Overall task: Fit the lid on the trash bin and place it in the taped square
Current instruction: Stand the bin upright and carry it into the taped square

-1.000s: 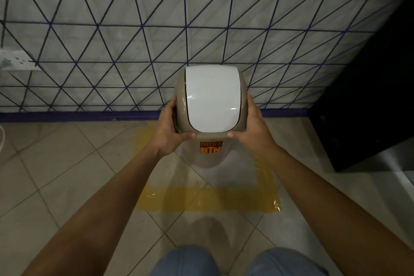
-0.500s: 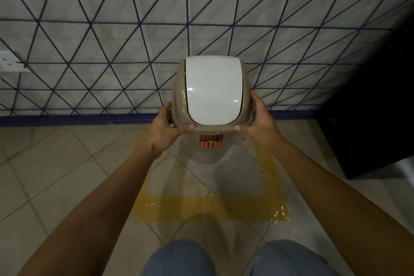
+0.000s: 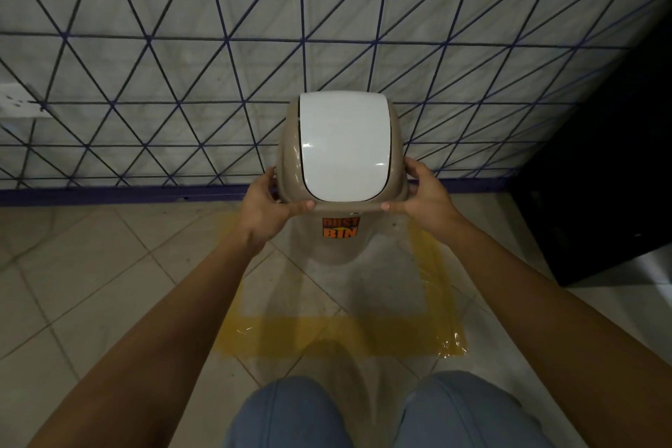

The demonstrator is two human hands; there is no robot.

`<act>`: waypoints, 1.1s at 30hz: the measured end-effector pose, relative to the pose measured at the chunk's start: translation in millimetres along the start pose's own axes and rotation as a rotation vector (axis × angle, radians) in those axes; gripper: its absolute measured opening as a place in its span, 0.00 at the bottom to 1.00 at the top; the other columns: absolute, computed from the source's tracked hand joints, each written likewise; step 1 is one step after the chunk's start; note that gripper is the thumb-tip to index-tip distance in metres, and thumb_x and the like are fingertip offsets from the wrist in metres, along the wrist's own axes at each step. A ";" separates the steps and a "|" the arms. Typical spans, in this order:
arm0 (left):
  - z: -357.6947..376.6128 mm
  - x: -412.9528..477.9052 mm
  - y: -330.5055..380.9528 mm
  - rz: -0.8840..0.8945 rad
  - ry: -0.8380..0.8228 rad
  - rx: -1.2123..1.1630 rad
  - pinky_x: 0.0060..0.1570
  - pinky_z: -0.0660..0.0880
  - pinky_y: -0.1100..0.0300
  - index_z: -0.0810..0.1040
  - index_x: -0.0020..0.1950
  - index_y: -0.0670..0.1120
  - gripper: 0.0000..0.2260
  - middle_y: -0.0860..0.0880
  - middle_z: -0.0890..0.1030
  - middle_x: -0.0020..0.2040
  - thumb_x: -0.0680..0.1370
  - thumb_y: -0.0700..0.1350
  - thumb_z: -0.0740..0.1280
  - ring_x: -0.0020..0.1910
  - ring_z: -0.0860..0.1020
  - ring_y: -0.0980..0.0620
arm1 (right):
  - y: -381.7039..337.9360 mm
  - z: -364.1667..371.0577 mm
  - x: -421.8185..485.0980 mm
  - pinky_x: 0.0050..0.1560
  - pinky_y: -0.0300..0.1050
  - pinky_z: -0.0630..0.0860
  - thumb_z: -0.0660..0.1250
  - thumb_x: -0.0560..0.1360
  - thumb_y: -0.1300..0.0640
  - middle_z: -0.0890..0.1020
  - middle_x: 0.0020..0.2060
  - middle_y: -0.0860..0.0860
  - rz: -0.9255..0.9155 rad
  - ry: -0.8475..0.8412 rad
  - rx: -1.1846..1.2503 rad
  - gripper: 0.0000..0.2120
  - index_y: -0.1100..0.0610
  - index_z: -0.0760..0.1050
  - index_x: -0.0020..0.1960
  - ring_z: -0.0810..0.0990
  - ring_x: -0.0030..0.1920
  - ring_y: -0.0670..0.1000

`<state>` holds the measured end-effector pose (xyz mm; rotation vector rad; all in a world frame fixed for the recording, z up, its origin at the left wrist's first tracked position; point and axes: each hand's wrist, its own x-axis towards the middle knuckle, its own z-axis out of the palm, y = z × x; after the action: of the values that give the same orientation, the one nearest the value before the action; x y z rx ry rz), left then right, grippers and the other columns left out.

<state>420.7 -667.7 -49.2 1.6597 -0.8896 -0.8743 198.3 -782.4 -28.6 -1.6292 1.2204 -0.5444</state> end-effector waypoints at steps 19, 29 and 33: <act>-8.7 -0.6 -2.5 0.026 0.003 0.013 0.52 0.76 0.58 0.67 0.69 0.48 0.37 0.52 0.76 0.58 0.63 0.42 0.78 0.59 0.74 0.51 | -6.1 8.1 3.5 0.70 0.52 0.68 0.77 0.64 0.66 0.69 0.71 0.52 -0.032 -0.035 -0.060 0.46 0.55 0.57 0.76 0.68 0.70 0.53; -8.6 -1.1 8.2 0.133 0.012 0.317 0.67 0.65 0.50 0.54 0.76 0.51 0.49 0.47 0.63 0.69 0.62 0.46 0.79 0.68 0.64 0.48 | -18.0 14.2 -6.9 0.69 0.44 0.65 0.80 0.60 0.61 0.67 0.70 0.47 -0.173 0.010 -0.178 0.52 0.54 0.54 0.76 0.66 0.70 0.48; -10.2 2.2 10.4 0.108 0.000 0.375 0.67 0.63 0.49 0.54 0.76 0.49 0.49 0.46 0.62 0.70 0.62 0.45 0.79 0.69 0.63 0.46 | -20.2 17.0 -7.7 0.71 0.54 0.66 0.80 0.60 0.64 0.67 0.71 0.51 -0.160 0.012 -0.181 0.53 0.52 0.53 0.76 0.66 0.71 0.51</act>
<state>429.2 -667.4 -37.1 1.9076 -1.1863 -0.6601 218.0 -768.0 -16.1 -1.8910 1.1819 -0.5564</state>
